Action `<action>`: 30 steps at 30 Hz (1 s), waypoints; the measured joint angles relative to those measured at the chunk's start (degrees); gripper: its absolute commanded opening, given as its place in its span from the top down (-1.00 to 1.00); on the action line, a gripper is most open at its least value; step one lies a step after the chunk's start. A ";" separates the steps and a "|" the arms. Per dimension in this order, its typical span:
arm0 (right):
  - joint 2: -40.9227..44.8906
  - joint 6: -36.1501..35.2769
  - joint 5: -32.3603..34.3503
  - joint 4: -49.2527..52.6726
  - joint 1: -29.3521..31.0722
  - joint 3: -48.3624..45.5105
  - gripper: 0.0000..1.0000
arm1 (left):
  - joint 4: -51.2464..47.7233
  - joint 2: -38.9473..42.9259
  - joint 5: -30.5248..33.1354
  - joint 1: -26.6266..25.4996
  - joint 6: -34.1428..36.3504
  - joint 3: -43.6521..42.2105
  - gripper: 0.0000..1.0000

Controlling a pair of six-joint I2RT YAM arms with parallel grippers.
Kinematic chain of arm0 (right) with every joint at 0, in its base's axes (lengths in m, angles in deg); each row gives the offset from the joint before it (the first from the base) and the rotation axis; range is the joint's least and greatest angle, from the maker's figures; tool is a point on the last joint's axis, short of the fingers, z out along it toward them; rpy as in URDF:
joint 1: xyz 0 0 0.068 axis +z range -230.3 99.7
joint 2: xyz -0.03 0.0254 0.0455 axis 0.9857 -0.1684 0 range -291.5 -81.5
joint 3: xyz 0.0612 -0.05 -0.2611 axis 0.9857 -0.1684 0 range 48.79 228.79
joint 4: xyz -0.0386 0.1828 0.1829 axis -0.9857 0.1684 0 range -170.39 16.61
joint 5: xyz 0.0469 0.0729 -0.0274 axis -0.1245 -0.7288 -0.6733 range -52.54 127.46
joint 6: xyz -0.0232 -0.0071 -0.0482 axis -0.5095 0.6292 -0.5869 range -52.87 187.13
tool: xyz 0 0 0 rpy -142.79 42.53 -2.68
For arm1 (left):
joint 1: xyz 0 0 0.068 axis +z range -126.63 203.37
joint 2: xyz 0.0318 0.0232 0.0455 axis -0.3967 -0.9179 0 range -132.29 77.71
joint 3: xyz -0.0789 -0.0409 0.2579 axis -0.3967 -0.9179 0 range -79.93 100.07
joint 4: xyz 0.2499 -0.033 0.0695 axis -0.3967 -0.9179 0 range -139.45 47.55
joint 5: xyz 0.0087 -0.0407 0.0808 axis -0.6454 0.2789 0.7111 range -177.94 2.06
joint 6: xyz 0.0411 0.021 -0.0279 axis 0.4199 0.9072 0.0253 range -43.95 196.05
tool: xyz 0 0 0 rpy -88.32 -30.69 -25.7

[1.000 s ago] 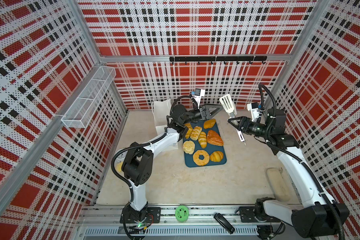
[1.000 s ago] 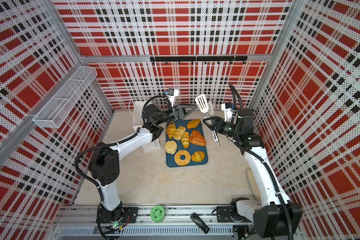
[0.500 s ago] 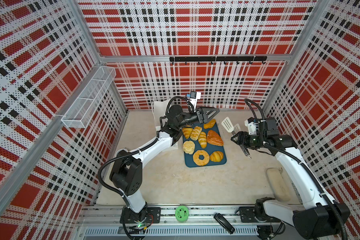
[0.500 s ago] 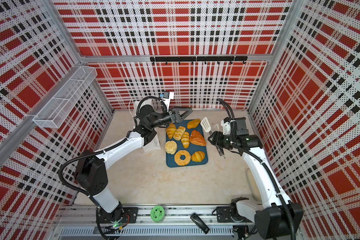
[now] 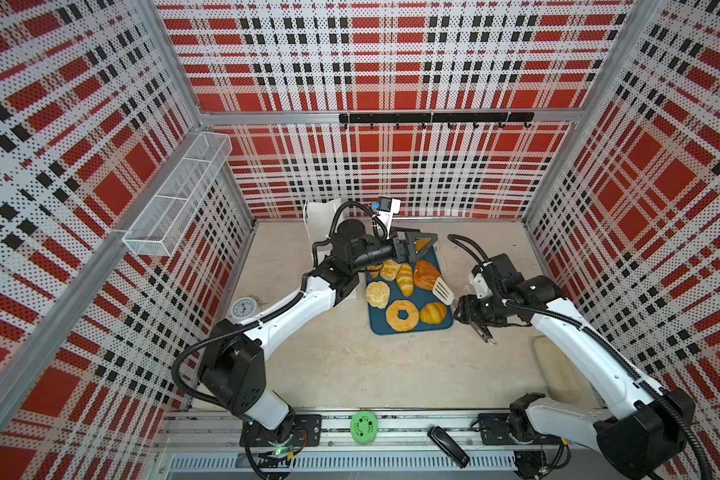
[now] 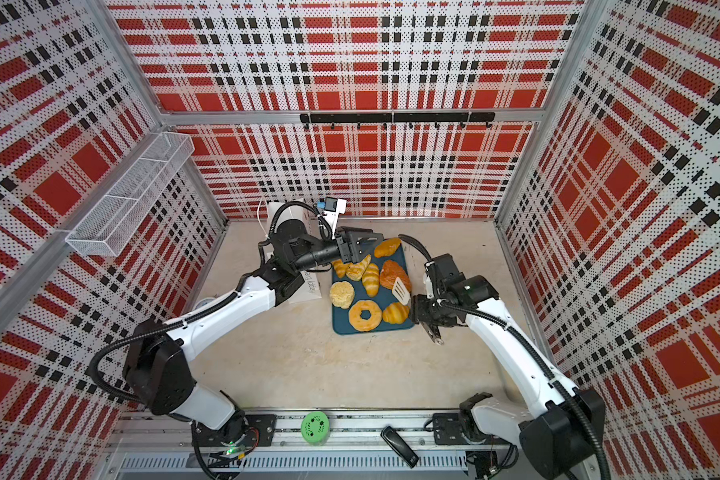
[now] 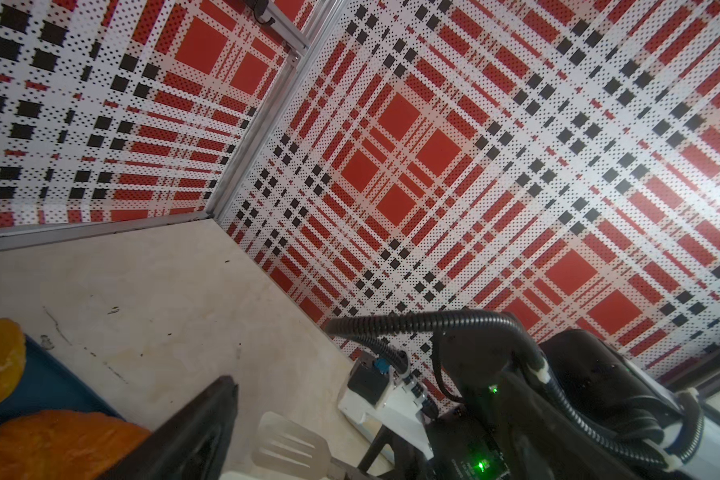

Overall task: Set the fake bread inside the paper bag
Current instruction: 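Lower the open tongs over the striped bun while the left gripper nears the bag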

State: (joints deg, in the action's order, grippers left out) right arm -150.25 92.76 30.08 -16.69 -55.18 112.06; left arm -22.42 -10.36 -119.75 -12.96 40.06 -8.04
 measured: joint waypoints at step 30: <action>-14.60 8.28 -4.17 -1.31 4.52 1.22 -0.18 | -30.47 18.01 24.30 -7.43 23.56 -5.92 -0.99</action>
State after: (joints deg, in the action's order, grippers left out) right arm -164.85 101.04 25.91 -18.00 -50.65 113.28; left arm -52.88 7.65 -95.45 -20.40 63.62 -13.96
